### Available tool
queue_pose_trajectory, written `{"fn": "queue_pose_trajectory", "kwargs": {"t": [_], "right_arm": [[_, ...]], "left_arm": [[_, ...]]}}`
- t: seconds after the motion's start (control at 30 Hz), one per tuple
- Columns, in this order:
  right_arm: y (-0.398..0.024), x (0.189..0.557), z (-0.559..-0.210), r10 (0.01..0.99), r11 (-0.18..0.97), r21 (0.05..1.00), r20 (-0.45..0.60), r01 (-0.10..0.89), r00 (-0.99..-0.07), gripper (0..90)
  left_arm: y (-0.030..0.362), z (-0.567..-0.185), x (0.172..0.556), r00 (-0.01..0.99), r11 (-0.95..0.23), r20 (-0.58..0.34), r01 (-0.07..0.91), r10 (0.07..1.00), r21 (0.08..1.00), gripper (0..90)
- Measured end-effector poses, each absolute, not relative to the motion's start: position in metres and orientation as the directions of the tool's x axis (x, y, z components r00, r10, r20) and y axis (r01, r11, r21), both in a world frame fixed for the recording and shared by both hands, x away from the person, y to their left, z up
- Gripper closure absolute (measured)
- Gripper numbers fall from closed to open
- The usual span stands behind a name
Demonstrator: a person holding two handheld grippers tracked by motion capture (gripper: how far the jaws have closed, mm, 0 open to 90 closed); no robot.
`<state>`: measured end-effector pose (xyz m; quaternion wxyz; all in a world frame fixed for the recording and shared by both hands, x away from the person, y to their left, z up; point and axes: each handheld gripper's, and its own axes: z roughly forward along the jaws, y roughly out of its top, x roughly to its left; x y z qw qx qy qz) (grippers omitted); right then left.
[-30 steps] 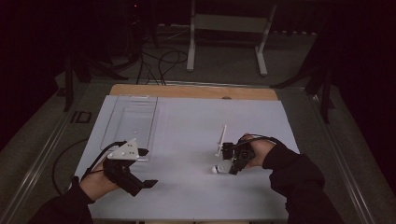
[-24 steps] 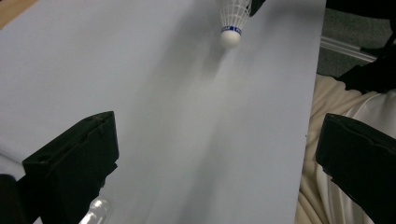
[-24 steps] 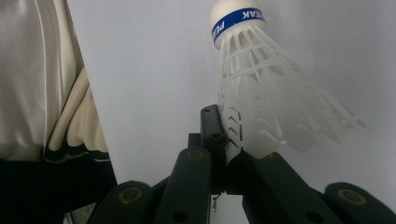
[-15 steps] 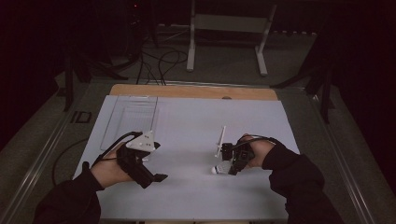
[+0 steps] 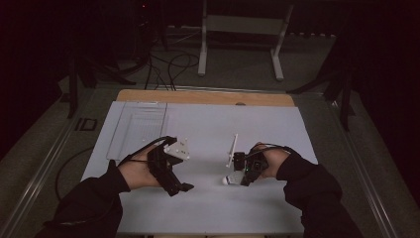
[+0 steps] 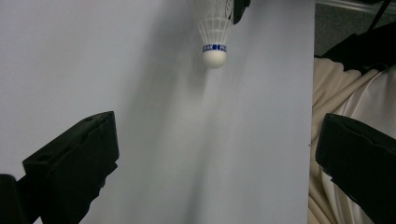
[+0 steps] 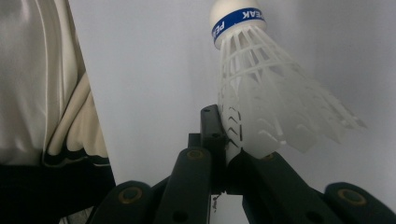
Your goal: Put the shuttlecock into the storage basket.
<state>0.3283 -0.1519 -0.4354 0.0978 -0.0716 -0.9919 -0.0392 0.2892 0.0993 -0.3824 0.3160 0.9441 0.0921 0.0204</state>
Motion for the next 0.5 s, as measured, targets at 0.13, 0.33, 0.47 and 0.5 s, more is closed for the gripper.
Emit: {"fn": "queue_pose_trajectory", "kwargs": {"t": [0.13, 0.33, 0.47, 0.5], "right_arm": [[-0.149, 0.328, -0.436, 0.138, 0.986, 0.065, 0.197, 0.153, -0.971, 90.0], [-0.145, 0.329, -0.436, 0.110, 0.988, 0.081, 0.195, 0.128, -0.975, 90.0], [-0.143, 0.328, -0.435, 0.109, 0.988, 0.087, 0.194, 0.127, -0.975, 90.0], [-0.143, 0.328, -0.435, 0.109, 0.988, 0.087, 0.194, 0.127, -0.975, 90.0]], "left_arm": [[0.090, -0.381, 0.292, 0.986, -0.796, -0.010, 0.139, 0.164, 0.590, 1.8], [0.076, -0.382, 0.296, 0.991, -0.816, -0.014, 0.120, 0.136, 0.566, 1.8], [0.069, -0.383, 0.298, 0.992, -0.821, -0.025, 0.117, 0.124, 0.559, 1.8], [0.069, -0.383, 0.298, 0.992, -0.821, -0.025, 0.117, 0.124, 0.559, 1.8]]}}
